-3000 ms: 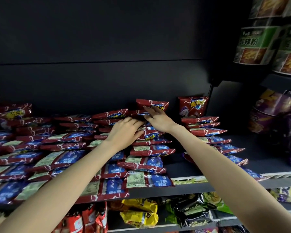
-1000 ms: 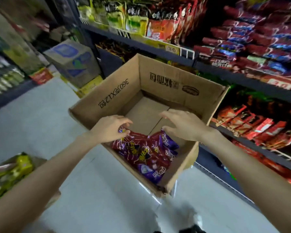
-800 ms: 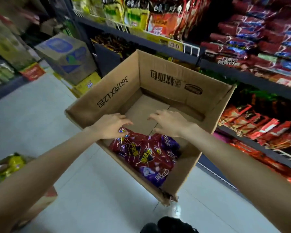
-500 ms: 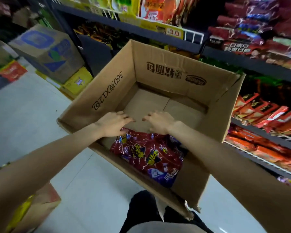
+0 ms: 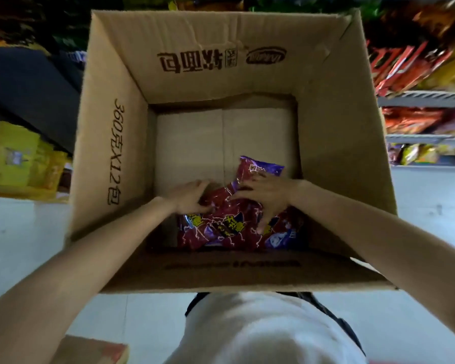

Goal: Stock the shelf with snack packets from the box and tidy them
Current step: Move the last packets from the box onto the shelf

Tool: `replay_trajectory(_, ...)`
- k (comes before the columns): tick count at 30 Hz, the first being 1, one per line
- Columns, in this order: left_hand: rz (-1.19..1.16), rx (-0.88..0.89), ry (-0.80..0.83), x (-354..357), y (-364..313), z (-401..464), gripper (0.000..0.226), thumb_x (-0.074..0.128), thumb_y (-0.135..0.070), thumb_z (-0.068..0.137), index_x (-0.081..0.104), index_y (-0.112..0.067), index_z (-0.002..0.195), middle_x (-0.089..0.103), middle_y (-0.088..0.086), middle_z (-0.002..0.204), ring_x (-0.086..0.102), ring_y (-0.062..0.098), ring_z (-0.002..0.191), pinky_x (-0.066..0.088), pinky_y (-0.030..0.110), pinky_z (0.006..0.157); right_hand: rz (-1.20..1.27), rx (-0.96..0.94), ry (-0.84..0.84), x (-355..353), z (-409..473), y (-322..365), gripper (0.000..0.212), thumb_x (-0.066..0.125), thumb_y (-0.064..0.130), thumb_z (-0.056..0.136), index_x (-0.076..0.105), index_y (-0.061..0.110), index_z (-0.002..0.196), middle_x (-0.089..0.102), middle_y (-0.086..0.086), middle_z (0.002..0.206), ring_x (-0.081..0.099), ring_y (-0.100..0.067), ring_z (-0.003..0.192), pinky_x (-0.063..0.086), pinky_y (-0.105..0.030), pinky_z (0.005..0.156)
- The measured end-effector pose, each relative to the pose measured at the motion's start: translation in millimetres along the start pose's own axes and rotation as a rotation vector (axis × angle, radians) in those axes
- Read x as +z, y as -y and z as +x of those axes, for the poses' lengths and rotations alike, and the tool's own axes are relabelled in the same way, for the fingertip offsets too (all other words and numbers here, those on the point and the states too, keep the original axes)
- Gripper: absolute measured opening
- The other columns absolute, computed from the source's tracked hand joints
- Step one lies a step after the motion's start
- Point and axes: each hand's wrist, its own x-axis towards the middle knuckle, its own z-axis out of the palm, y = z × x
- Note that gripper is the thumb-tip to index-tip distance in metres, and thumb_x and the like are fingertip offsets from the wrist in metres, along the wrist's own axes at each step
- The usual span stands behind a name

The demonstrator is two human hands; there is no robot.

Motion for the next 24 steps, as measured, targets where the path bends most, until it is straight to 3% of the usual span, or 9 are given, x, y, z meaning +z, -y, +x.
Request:
replay_trajectory(2,0.005,0.032,0.044,5,2,7,0.081,0.062,-0.046,0.085,0.014,-0.025,0.148,0.039,0.009,0.144,0.045,0.026,0.124,0.04,0.033,0.098,-0.137,0.015,0.015,8,1,5,0.107,0.066,0.067,0.068,0.007,0.034,0.151,0.012,-0.01,0.157,0.009,-0.034,0.144,-0.005,-0.05,0.115)
replay_trajectory(6,-0.036,0.056,0.058,10,3,17,0.081,0.063,-0.041,0.086,0.013,-0.027,0.148,0.043,0.01,0.141,0.048,0.027,0.121,0.04,0.032,0.094,-0.178,0.072,0.005,13,4,4,0.101,0.069,0.057,0.074,0.009,0.031,0.151,0.016,-0.01,0.157,0.011,-0.032,0.144,-0.001,-0.049,0.115)
replay_trajectory(12,0.009,0.129,-0.145,-9,2,25,0.057,0.059,-0.026,0.09,0.035,-0.026,0.142,0.049,0.006,0.136,0.047,0.027,0.122,0.04,0.035,0.098,-0.094,0.179,-0.068,11,9,-10,0.091,0.068,0.053,0.077,0.02,0.026,0.148,0.028,-0.007,0.151,0.022,-0.028,0.139,0.019,-0.049,0.114)
replay_trajectory(17,-0.107,0.078,-0.345,-43,28,26,0.049,0.059,-0.026,0.091,0.044,-0.02,0.137,0.052,0.008,0.134,0.049,0.026,0.121,0.037,0.035,0.098,0.115,0.393,-0.277,0,12,-32,0.084,0.07,0.054,0.075,0.03,0.023,0.143,0.043,-0.008,0.141,0.039,-0.03,0.128,0.028,-0.044,0.108)
replay_trajectory(20,-0.232,-0.004,-0.336,-42,39,24,0.061,0.065,-0.032,0.086,0.041,-0.017,0.139,0.052,0.01,0.134,0.049,0.026,0.121,0.038,0.033,0.098,0.325,0.541,-0.368,-1,16,-35,0.084,0.073,0.052,0.072,0.033,0.023,0.14,0.046,-0.01,0.139,0.04,-0.032,0.126,0.03,-0.044,0.104)
replay_trajectory(24,-0.028,-0.145,-0.146,-30,50,20,0.094,0.071,-0.052,0.075,0.016,-0.033,0.148,0.04,0.008,0.143,0.043,0.03,0.126,0.039,0.041,0.1,0.326,0.645,-0.386,5,13,-31,0.087,0.069,0.056,0.075,0.028,0.022,0.144,0.042,-0.012,0.141,0.04,-0.034,0.128,0.031,-0.045,0.105)
